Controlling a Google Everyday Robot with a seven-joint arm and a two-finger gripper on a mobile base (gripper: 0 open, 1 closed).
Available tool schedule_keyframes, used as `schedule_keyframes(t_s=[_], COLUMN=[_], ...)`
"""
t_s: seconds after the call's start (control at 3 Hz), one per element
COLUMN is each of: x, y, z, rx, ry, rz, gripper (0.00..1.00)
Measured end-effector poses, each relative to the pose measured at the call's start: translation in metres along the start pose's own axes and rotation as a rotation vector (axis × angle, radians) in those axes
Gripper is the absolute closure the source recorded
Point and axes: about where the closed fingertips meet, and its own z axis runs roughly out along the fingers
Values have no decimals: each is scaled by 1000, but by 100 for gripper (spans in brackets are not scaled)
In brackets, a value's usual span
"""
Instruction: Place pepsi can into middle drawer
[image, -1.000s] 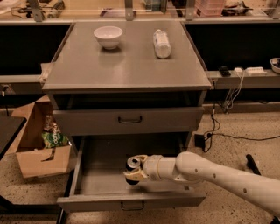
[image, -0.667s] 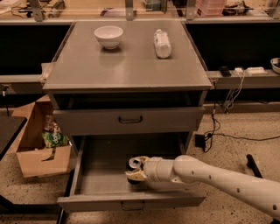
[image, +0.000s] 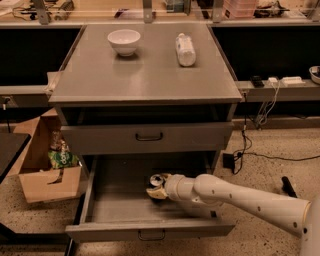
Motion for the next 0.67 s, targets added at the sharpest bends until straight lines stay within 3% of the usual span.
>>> schedule_keyframes(t_s=[0.33,0.67], x=[6,6], y=[-20,-23], z=[10,11], rx=[32,37], ry=[3,2], rz=[-7,-8], gripper=[100,77])
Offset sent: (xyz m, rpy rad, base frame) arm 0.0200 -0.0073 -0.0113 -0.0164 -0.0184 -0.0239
